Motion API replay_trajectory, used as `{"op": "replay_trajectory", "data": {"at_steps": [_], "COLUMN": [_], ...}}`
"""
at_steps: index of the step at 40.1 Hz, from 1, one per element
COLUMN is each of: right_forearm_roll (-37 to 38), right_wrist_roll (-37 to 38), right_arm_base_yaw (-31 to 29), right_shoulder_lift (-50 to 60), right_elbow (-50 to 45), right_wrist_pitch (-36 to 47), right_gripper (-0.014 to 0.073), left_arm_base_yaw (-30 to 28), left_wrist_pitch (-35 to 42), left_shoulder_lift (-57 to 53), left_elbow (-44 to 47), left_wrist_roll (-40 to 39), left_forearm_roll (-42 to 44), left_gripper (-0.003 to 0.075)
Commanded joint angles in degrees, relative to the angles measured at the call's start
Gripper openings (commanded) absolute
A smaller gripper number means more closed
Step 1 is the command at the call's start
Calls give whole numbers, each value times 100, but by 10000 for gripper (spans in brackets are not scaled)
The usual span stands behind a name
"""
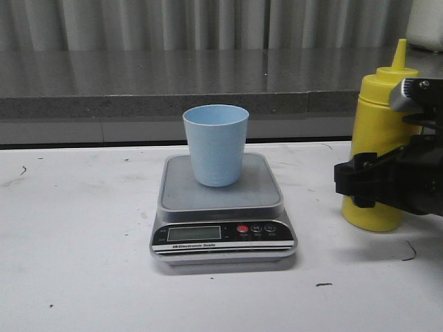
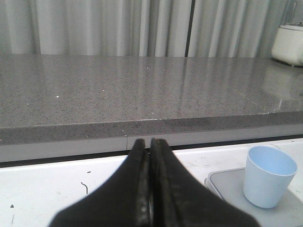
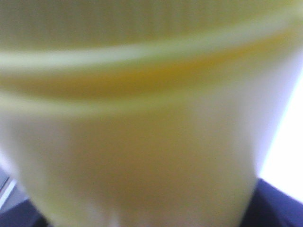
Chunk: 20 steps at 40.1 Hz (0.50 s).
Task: Pour seasoning into cup on scale with both arms
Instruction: 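Lift the yellow bottle with the right gripper and tilt its nozzle toward the cup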
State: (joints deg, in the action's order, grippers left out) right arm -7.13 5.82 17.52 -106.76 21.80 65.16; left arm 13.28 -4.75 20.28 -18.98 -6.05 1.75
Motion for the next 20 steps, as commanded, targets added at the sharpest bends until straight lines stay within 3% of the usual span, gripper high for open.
{"op": "replay_trajectory", "data": {"at_steps": [1, 8, 13, 20], "right_forearm_roll": [36, 36, 36, 42], "right_wrist_roll": [4, -403, -1237, -2493], "right_arm_base_yaw": [-6, -6, -6, -6], "right_shoulder_lift": [237, 686, 1158, 1599], "right_elbow": [97, 127, 312, 857], "right_wrist_pitch": [856, 847, 750, -34], "right_gripper": [195, 192, 192, 192], "left_arm_base_yaw": [-25, -25, -25, -25], "left_wrist_pitch": [536, 536, 536, 536], "left_shoulder_lift": [39, 39, 39, 39], "left_elbow": [-160, -160, -160, -160], "left_wrist_roll": [-43, -43, -43, -43], "left_forearm_roll": [-60, -60, -60, -60], "left_gripper": [-20, -20, -20, -20]}}
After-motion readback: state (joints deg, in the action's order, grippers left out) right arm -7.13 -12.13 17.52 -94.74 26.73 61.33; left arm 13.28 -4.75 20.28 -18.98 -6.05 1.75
